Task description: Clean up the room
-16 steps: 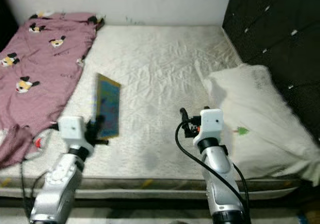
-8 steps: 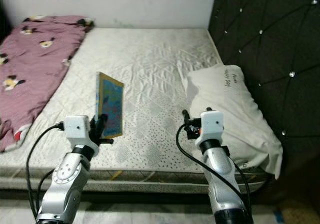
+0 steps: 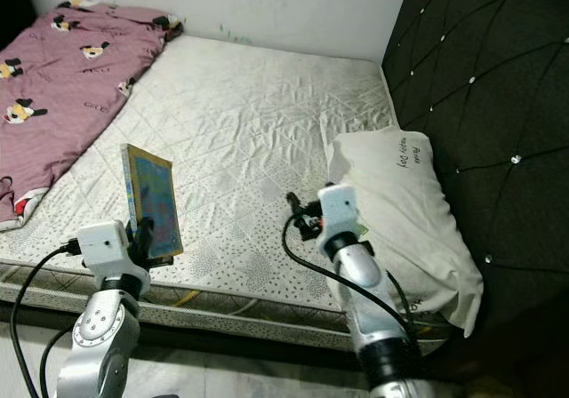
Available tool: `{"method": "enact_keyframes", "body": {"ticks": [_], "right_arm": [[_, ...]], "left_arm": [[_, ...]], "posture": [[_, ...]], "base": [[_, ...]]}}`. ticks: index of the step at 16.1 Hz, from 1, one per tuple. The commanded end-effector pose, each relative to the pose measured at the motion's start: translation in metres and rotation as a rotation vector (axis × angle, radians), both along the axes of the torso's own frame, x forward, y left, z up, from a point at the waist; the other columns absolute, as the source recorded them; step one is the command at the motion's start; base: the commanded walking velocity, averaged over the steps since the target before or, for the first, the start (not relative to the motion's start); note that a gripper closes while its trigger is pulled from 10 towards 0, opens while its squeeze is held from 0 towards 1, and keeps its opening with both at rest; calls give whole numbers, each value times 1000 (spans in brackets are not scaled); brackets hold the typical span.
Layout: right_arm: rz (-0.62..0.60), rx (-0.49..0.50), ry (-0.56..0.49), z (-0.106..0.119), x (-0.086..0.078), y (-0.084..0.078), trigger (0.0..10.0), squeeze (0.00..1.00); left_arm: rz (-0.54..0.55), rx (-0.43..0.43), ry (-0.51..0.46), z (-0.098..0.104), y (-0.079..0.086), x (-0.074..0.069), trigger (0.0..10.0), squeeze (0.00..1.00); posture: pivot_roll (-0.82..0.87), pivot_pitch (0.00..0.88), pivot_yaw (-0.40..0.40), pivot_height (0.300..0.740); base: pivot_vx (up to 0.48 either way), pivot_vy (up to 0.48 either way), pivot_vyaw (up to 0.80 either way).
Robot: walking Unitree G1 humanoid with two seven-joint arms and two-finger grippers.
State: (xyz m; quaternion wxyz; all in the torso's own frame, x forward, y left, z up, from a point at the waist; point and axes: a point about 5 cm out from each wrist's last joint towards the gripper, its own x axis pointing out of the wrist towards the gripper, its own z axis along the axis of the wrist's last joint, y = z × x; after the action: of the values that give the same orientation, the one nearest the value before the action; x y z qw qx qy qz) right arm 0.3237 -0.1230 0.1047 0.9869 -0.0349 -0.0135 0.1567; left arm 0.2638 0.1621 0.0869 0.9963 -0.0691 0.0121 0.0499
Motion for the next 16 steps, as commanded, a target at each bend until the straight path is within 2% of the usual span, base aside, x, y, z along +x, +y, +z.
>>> {"method": "enact_keyframes", "body": {"ticks": [1,3,6,7,11,13,14,15,16], "right_arm": [[-23,6,-18,3,-1,-4,10000,0],[-54,19,-19,1,-9,-14,10000,0],[-101,32,-5,-4,-14,-24,10000,0],[-132,44,-10,-4,-16,-29,10000,0],[-181,49,-26,-1,-19,-36,10000,0],[-182,65,-30,0,-21,-36,10000,0],[-190,69,-51,4,-23,-40,10000,0],[-232,109,-45,7,-29,-50,10000,0],[-247,117,-45,9,-32,-54,10000,0]], "left_arm": [[-17,12,-64,12,-3,4,10000,0],[-60,13,-68,16,-10,11,10000,0],[-88,13,-61,15,-13,15,10000,0],[-101,0,-55,14,-18,18,10000,0],[-173,17,-66,18,-31,29,10000,0],[-158,32,-84,23,-24,28,10000,0],[-125,31,-93,26,-13,22,10000,0],[-108,48,-102,29,-2,12,10000,0],[-103,54,-104,30,1,9,10000,0]], "posture": [[82,38,-83,740],[66,52,-53,740],[31,58,-23,740],[4,49,8,740],[-19,52,44,740],[-3,62,28,740],[5,68,21,740],[10,73,19,740],[10,74,20,740]], "base": [[0,0,0],[0,0,0],[0,0,0],[0,0,0],[0,0,0],[0,0,0],[0,0,0],[0,0,0],[0,0,0]]}}
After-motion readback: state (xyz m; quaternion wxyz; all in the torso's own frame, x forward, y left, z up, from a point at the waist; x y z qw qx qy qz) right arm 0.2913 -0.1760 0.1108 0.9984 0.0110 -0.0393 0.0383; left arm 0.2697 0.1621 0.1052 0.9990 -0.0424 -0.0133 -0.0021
